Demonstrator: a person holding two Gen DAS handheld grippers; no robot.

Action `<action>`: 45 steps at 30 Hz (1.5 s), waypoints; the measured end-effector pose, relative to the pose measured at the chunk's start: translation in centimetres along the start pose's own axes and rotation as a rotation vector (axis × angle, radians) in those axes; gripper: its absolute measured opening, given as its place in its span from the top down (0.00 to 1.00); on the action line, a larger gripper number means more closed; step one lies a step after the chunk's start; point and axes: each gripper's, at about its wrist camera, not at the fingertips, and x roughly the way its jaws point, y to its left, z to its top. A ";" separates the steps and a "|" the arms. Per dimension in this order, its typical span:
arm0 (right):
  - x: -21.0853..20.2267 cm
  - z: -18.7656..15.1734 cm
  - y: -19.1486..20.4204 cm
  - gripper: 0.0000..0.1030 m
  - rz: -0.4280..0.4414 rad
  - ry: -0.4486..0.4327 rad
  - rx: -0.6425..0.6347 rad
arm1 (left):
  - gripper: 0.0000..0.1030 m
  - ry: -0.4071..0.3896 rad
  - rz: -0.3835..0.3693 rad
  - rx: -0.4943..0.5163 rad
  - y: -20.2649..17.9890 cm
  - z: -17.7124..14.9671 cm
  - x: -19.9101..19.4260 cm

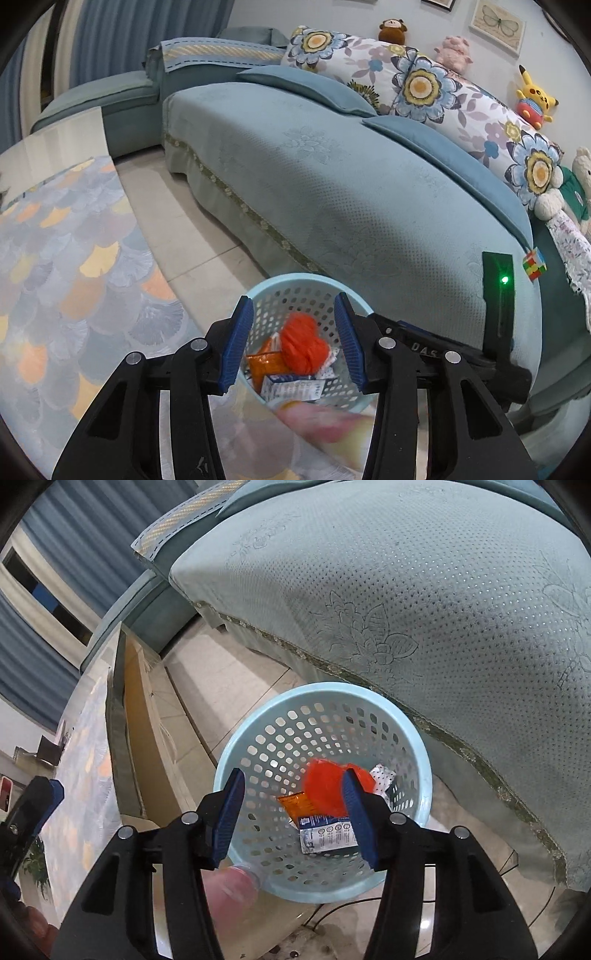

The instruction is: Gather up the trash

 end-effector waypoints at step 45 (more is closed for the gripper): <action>-21.1 -12.8 14.9 0.33 -0.067 -0.571 -0.465 | 0.07 -0.450 0.418 -0.053 3.2 -6.4 -20.8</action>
